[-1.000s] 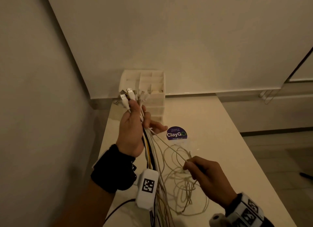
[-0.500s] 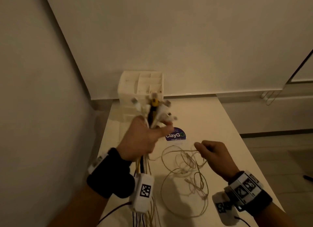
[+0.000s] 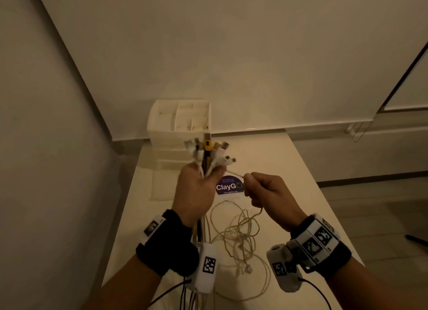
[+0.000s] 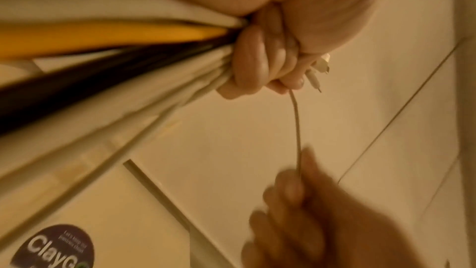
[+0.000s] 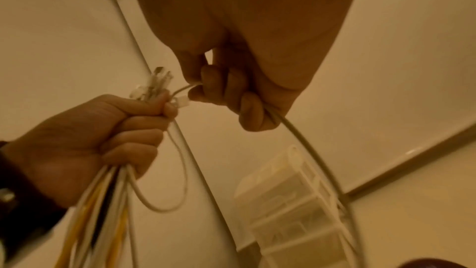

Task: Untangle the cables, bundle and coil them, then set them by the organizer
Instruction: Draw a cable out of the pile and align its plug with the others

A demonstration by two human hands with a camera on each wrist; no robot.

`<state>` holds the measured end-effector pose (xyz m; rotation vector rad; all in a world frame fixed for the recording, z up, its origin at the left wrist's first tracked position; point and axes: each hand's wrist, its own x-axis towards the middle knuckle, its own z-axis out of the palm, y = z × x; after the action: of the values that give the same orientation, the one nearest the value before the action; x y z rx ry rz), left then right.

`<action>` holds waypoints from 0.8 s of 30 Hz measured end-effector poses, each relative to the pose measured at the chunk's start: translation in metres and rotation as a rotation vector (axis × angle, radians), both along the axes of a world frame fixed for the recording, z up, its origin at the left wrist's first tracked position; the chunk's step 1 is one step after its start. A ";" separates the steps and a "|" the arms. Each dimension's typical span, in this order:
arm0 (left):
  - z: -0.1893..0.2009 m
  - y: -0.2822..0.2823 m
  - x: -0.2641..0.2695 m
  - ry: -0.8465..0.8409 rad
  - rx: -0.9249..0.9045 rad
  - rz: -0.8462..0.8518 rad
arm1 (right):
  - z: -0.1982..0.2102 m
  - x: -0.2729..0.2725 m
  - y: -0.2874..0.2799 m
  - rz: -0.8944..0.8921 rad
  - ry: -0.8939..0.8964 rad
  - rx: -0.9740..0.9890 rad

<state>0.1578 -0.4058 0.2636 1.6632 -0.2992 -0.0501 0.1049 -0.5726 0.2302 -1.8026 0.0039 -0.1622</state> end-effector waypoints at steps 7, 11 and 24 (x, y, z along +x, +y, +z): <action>0.016 0.049 0.040 -0.017 -0.275 0.252 | -0.047 -0.003 -0.023 -0.014 0.035 0.072; 0.023 0.069 0.043 -0.050 -0.417 0.412 | -0.074 -0.005 -0.030 -0.057 0.070 -0.003; 0.006 0.027 0.002 -0.025 -0.036 -0.096 | -0.002 0.009 -0.002 0.023 -0.051 0.075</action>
<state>0.1600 -0.3789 0.2697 1.6136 -0.3970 -0.0958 0.1135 -0.5750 0.2283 -1.7221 -0.0466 -0.1893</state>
